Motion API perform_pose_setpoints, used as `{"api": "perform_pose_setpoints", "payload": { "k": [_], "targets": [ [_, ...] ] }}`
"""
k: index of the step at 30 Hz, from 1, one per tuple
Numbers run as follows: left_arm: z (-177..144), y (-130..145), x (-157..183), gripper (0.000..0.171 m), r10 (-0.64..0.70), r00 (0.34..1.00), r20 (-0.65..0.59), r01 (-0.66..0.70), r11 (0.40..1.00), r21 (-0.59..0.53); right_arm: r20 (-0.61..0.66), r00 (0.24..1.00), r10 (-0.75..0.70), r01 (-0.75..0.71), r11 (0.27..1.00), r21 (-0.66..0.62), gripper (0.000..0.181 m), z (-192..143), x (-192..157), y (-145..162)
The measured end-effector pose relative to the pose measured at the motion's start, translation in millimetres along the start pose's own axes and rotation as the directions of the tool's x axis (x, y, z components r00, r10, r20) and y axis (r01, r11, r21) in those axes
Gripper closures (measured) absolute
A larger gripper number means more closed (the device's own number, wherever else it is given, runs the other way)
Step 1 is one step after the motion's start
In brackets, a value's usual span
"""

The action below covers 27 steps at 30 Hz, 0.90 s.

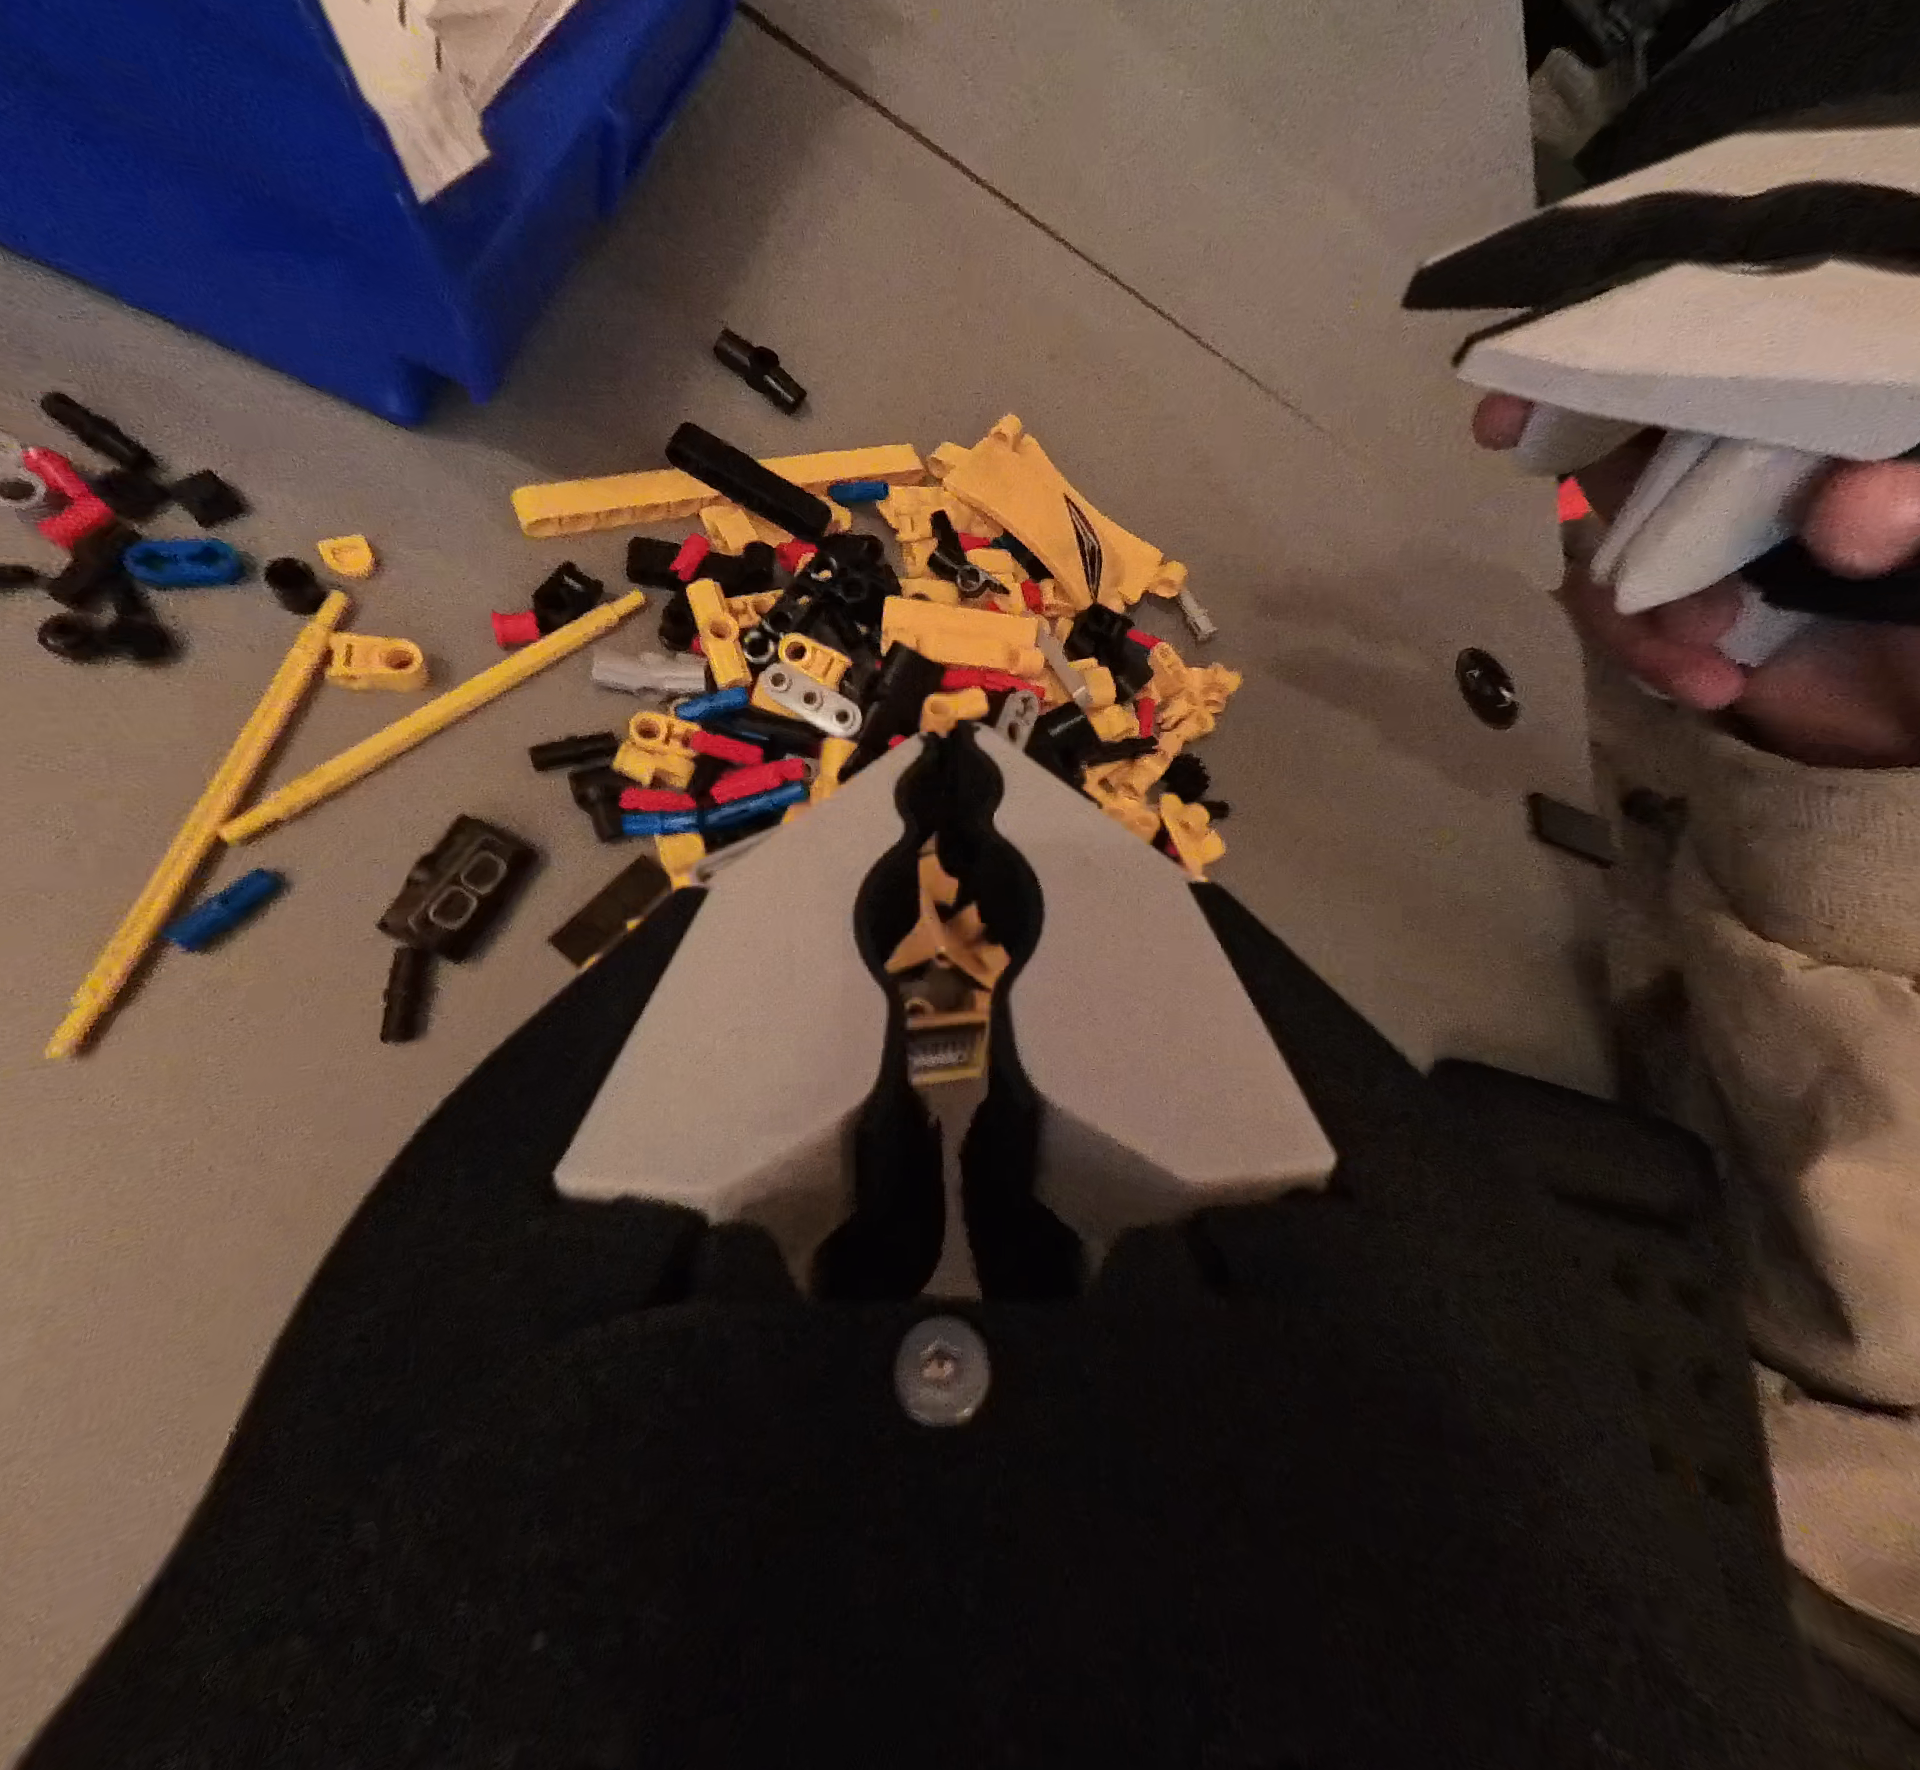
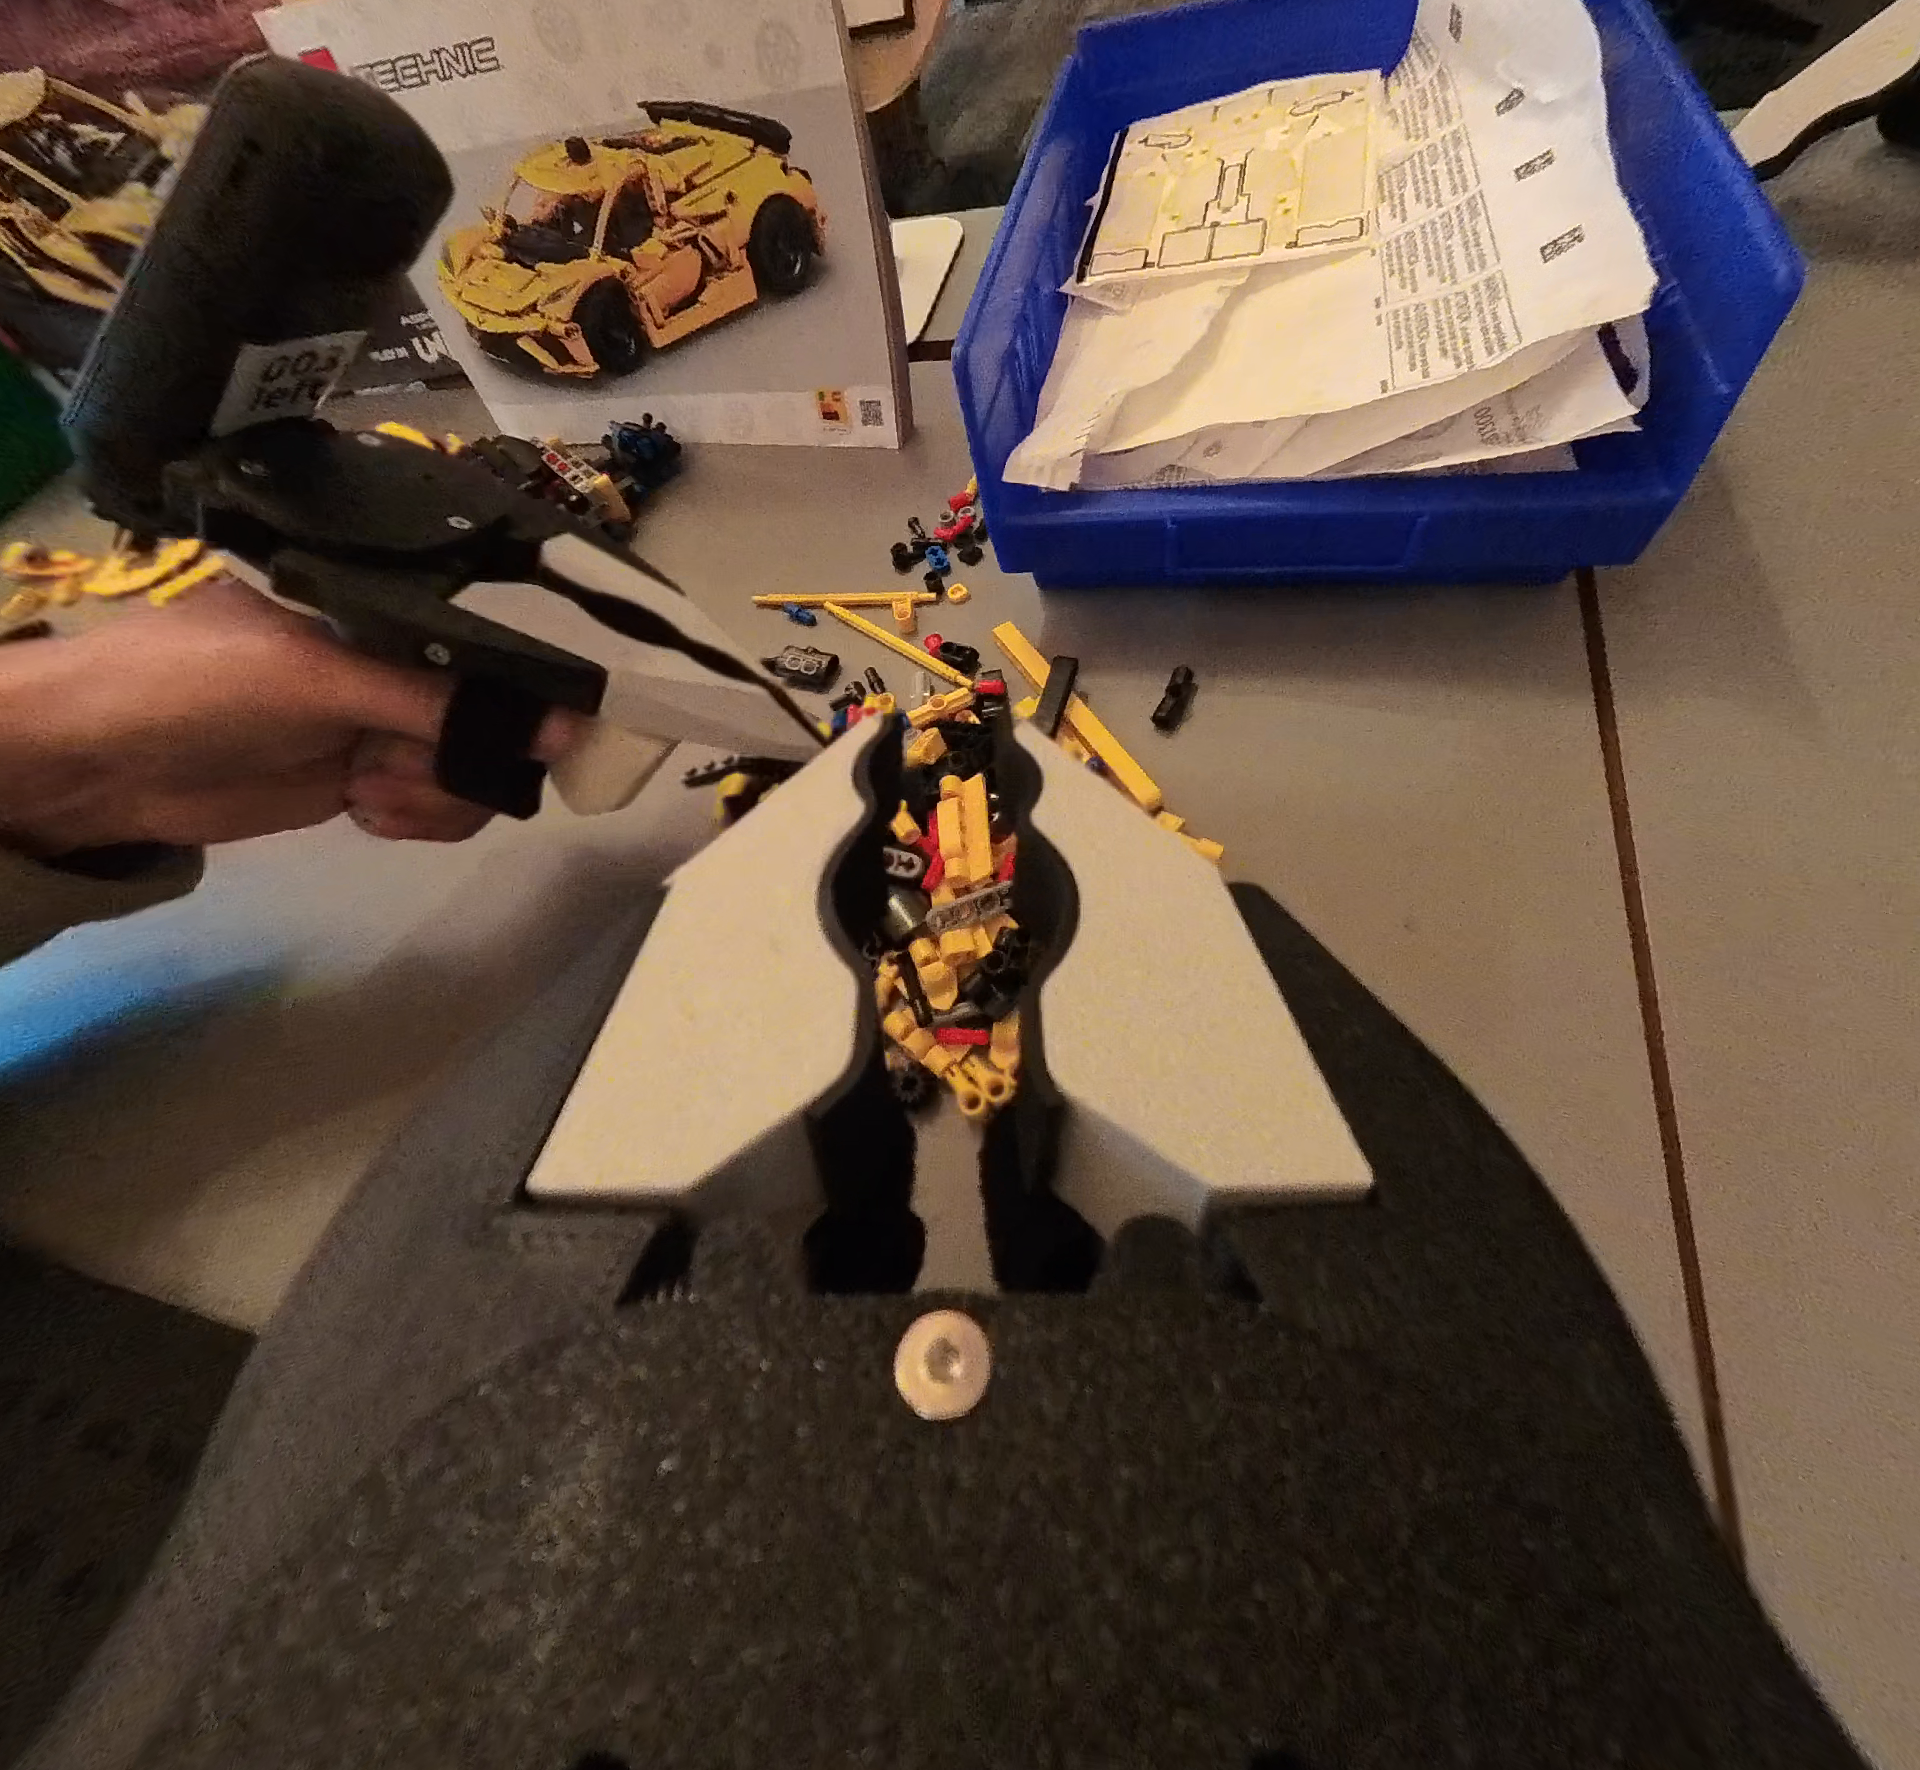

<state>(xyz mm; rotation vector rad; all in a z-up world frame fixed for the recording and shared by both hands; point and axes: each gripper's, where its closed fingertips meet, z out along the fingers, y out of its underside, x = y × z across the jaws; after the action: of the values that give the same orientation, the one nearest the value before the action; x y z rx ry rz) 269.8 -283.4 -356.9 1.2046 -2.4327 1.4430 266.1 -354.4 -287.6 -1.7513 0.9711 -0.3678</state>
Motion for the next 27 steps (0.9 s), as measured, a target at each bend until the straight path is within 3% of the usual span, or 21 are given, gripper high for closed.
{"api": "perform_pose_setpoints", "payload": {
  "k": [7, 11, 13, 16, 19, 23, 25, 27],
  "targets": [
    [-14, -17, -3, 0.130, 0.024, 0.999, 0.040, -0.026, 0.999, 0.048, 0.024, 0.999, -0.036, 0.036, 0.999, 0.008, 0.166, 2, -15, -6],
    [-96, -38, 4, 0.130, 0.094, 0.992, 0.078, -0.107, 0.977, 0.184, 0.168, 0.980, -0.109, 0.107, 0.994, 0.019, 0.161, 10, -62, -12],
    [-154, -28, 6, 0.130, 0.158, 0.978, 0.134, -0.184, 0.960, 0.213, 0.301, 0.930, -0.211, 0.216, 0.976, 0.018, 0.148, 20, -106, -4],
    [-239, 23, -6, 0.130, 0.186, 0.950, 0.251, -0.235, 0.955, 0.182, 0.438, 0.796, -0.418, 0.440, 0.896, 0.055, 0.140, 43, -178, 19],
    [-294, 96, -25, 0.130, 0.132, 0.918, 0.375, -0.199, 0.969, 0.145, 0.580, 0.647, -0.495, 0.567, 0.821, 0.068, 0.143, 67, -258, 55],
    [-306, 178, -36, 0.131, 0.040, 0.904, 0.425, -0.104, 0.986, 0.128, 0.635, 0.597, -0.490, 0.612, 0.790, 0.034, 0.156, 108, -325, 101],
    [-299, 201, -40, 0.131, 0.017, 0.904, 0.427, -0.084, 0.987, 0.139, 0.643, 0.570, -0.511, 0.671, 0.742, -0.005, 0.153, 122, -342, 120],
    [-291, 213, -47, 0.133, 0.010, 0.894, 0.448, -0.082, 0.986, 0.142, 0.608, 0.567, -0.556, 0.706, 0.709, -0.011, 0.155, 131, -354, 120]
  ]
}}
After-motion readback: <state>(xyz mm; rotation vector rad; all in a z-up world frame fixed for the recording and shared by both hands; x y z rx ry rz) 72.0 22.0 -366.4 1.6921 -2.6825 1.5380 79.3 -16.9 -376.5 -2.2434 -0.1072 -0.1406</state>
